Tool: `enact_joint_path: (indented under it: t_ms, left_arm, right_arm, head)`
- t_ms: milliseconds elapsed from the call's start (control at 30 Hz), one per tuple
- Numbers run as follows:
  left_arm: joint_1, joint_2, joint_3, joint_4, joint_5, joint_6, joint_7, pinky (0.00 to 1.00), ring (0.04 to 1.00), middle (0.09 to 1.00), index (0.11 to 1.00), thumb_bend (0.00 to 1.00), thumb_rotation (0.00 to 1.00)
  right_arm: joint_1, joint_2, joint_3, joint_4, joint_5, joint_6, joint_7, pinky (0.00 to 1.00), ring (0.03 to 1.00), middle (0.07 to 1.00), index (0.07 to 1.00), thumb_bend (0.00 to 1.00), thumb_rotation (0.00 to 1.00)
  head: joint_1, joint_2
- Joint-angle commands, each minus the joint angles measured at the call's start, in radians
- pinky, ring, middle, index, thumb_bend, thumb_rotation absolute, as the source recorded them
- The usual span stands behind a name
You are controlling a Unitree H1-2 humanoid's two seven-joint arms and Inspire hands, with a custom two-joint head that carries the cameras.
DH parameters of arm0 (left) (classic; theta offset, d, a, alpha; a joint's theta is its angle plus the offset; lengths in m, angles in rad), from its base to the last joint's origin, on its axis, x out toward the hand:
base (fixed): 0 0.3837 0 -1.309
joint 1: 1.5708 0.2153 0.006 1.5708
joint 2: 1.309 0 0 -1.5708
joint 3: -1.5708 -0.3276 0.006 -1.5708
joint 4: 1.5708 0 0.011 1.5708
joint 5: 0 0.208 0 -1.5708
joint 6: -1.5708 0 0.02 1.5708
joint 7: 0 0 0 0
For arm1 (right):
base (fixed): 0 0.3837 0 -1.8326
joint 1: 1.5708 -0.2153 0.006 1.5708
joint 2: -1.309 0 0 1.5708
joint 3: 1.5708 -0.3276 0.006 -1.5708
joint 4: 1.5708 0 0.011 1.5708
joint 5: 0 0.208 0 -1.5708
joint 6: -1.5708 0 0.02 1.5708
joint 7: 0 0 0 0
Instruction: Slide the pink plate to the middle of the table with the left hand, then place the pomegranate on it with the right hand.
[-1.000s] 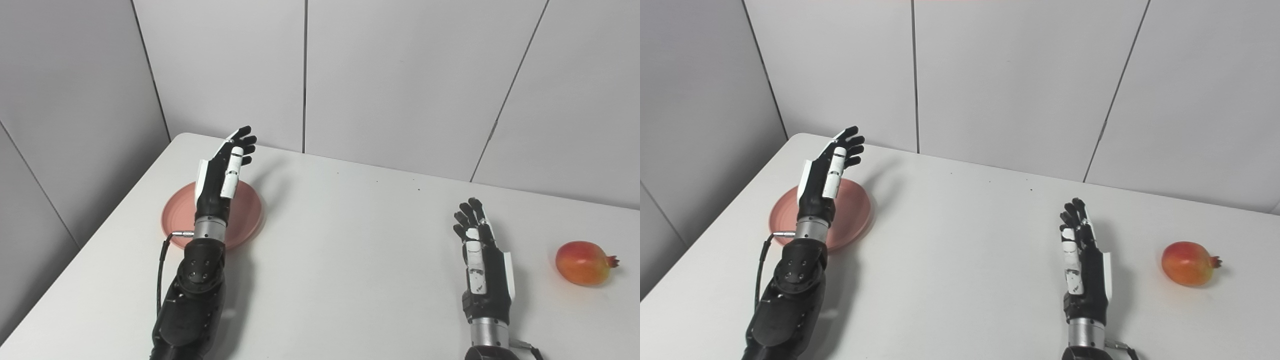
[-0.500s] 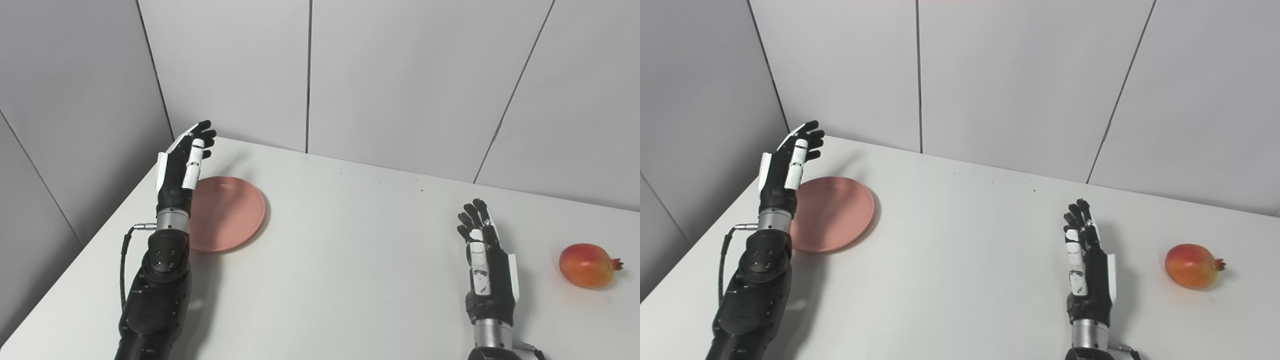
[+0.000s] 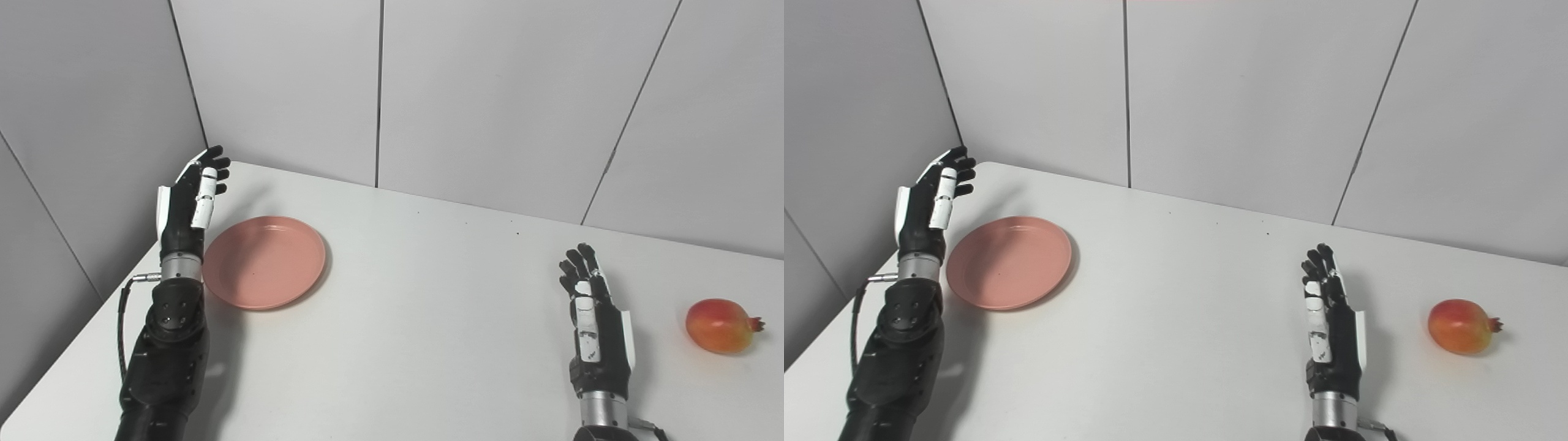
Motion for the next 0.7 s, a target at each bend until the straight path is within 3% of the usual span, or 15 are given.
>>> enact_joint_path:
  t_ms: [0, 233, 600, 667]
  left_arm:
    - [-0.022, 0.038, 0.006, 0.003, -0.007, -0.023, -0.007, 0.74, 0.774, 0.776, 0.761, 0.29, 0.88]
    - [-0.017, 0.069, -0.005, 0.082, -0.012, -0.085, -0.026, 0.70, 0.757, 0.773, 0.756, 0.31, 0.87]
    - [-0.009, 0.084, -0.008, 0.124, -0.045, -0.092, -0.061, 0.70, 0.764, 0.775, 0.769, 0.30, 0.82]
    - [-0.013, 0.084, -0.015, 0.140, -0.050, -0.093, -0.068, 0.73, 0.780, 0.786, 0.781, 0.29, 0.86]
  right_arm:
    - [0.056, -0.017, -0.014, 0.053, 0.003, -0.034, 0.009, 0.94, 0.902, 0.908, 0.918, 0.53, 0.88]
    - [0.060, -0.019, -0.018, 0.046, 0.003, -0.029, 0.010, 0.93, 0.907, 0.909, 0.918, 0.53, 0.88]
    - [0.058, -0.023, -0.019, 0.051, 0.004, -0.052, 0.013, 0.93, 0.912, 0.912, 0.919, 0.52, 0.87]
    - [0.060, -0.022, -0.020, 0.047, 0.004, -0.048, 0.012, 0.92, 0.910, 0.910, 0.916, 0.51, 0.87]
  head:
    - [0.000, 0.000]
    - [0.022, 0.002]
    - [0.029, 0.005]
    - [0.030, 0.006]
